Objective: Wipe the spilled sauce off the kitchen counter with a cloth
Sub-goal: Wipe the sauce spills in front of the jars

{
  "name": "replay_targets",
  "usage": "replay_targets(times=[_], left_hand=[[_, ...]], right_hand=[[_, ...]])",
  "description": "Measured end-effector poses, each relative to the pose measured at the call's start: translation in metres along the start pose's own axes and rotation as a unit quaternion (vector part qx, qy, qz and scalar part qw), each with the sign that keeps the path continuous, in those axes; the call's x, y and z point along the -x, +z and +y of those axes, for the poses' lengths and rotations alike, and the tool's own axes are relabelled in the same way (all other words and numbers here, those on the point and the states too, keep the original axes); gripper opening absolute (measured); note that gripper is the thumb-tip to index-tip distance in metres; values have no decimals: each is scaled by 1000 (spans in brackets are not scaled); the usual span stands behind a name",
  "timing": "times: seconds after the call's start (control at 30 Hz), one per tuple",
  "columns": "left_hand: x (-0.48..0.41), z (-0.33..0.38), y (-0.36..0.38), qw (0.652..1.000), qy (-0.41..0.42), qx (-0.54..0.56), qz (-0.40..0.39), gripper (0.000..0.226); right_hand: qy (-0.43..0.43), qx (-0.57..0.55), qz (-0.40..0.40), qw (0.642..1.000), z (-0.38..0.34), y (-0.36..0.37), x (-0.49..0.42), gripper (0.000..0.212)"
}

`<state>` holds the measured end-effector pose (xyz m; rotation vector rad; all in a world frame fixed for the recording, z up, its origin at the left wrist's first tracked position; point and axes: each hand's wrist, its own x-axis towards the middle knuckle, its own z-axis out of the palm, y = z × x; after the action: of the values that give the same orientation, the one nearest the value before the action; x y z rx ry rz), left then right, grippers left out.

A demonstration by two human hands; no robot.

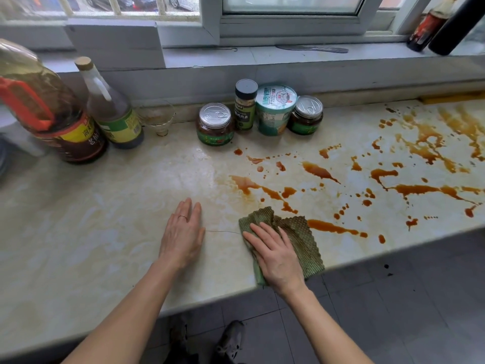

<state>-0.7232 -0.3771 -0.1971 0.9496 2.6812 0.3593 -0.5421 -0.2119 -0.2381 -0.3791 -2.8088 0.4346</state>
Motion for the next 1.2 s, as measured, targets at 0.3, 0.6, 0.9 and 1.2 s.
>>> replay_targets(times=[0.3, 0.6, 0.9, 1.2], left_hand=[[-3, -3, 2, 1000, 7, -12, -8, 64], [-2, -2, 1, 1000, 2, -13, -16, 63], [-3, -2, 2, 1000, -1, -6, -13, 65], [0, 0, -2, 1000, -1, 23, 5, 64]], right_hand=[[-3, -42, -4, 999, -34, 11, -2, 38], [100, -50, 5, 994, 17, -9, -4, 42], [1, -29, -34, 999, -47, 17, -27, 42], [87, 7, 7, 996, -17, 10, -32, 42]])
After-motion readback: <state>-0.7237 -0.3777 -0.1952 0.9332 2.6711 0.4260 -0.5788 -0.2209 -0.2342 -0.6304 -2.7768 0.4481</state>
